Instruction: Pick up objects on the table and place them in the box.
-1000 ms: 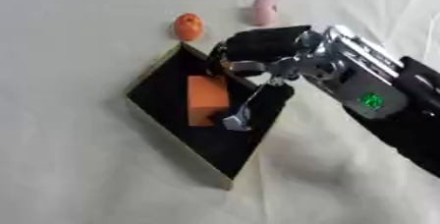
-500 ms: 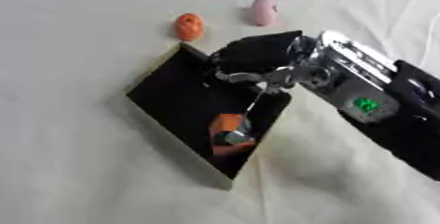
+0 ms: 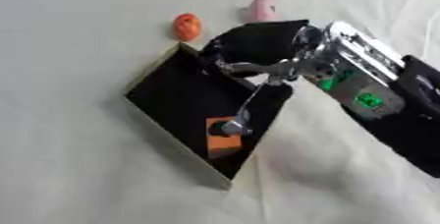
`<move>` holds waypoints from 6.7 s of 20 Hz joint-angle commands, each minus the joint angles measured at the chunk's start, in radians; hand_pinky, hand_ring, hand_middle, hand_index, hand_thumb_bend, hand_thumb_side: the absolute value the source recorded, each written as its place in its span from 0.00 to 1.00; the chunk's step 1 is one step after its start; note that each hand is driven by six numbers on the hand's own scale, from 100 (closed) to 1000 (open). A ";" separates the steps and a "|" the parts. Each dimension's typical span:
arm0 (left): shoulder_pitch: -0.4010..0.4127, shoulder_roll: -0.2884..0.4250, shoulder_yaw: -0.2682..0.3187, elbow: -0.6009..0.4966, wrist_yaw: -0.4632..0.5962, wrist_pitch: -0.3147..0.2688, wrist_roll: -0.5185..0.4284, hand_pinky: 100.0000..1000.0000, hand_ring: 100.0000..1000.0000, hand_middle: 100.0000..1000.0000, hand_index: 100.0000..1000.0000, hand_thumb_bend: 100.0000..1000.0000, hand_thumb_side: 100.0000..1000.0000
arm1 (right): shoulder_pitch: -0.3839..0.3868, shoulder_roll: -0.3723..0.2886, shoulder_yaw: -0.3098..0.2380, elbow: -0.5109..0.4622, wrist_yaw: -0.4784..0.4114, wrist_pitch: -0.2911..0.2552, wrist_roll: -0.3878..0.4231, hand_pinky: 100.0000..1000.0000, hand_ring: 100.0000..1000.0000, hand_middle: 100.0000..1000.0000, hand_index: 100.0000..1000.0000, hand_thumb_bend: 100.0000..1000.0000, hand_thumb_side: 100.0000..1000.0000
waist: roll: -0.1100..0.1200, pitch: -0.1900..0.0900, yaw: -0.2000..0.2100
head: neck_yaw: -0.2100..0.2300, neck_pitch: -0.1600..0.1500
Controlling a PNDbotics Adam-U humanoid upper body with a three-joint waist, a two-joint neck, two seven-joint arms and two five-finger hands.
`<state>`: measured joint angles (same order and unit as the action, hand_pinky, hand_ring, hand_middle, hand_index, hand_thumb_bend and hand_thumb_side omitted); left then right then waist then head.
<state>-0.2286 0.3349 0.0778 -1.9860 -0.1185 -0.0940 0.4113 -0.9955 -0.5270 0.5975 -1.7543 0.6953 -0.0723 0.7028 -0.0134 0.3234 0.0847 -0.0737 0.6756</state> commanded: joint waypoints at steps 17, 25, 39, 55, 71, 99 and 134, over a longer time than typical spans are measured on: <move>-0.005 0.011 0.002 -0.014 -0.004 0.004 -0.011 0.55 0.57 0.70 0.59 0.00 0.93 | -0.073 -0.036 -0.278 0.316 0.046 0.137 -0.197 0.90 0.87 0.69 0.77 0.33 0.39 | 0.013 -0.008 0.003 | -0.022 -0.028; -0.010 0.013 0.000 -0.014 -0.004 0.004 -0.016 0.55 0.57 0.71 0.59 0.00 0.93 | -0.134 0.013 -0.336 0.560 0.152 0.123 -0.273 0.90 0.88 0.68 0.77 0.33 0.38 | 0.013 0.006 0.020 | -0.038 -0.049; -0.033 0.017 -0.005 -0.014 -0.004 0.001 -0.023 0.55 0.57 0.71 0.59 0.00 0.94 | -0.206 0.066 -0.424 0.809 0.245 0.103 -0.368 0.91 0.89 0.68 0.77 0.31 0.34 | -0.013 0.056 0.084 | -0.080 -0.110; -0.040 0.020 -0.007 -0.014 -0.007 0.000 -0.031 0.55 0.57 0.71 0.58 0.00 0.94 | -0.228 0.090 -0.480 0.936 0.359 0.144 -0.493 0.89 0.88 0.67 0.77 0.21 0.32 | -0.027 0.081 0.112 | -0.100 -0.122; -0.039 0.021 -0.005 -0.014 -0.011 -0.001 -0.049 0.55 0.56 0.71 0.58 0.00 0.90 | -0.229 0.086 -0.471 0.934 0.310 0.141 -0.566 0.74 0.73 0.53 0.68 0.00 0.14 | -0.024 0.077 0.104 | -0.103 -0.119; -0.035 0.036 0.002 -0.014 -0.013 0.000 -0.055 0.54 0.56 0.70 0.58 0.00 0.88 | -0.134 -0.177 -0.174 0.107 -0.170 0.101 -0.271 0.73 0.72 0.56 0.71 0.00 0.15 | -0.036 0.014 0.045 | -0.047 -0.070; -0.039 0.023 -0.004 -0.014 -0.009 -0.002 -0.065 0.54 0.58 0.71 0.58 0.00 0.87 | -0.039 -0.060 0.070 -0.011 -0.212 0.094 -0.068 0.73 0.73 0.56 0.70 0.00 0.18 | -0.024 0.019 0.050 | -0.048 -0.059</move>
<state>-0.2572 0.3441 0.0712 -1.9860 -0.1273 -0.0934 0.3491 -1.0216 -0.5833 0.6724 -1.7687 0.4735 0.0296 0.6319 -0.0443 0.3606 0.1340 -0.1184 0.6149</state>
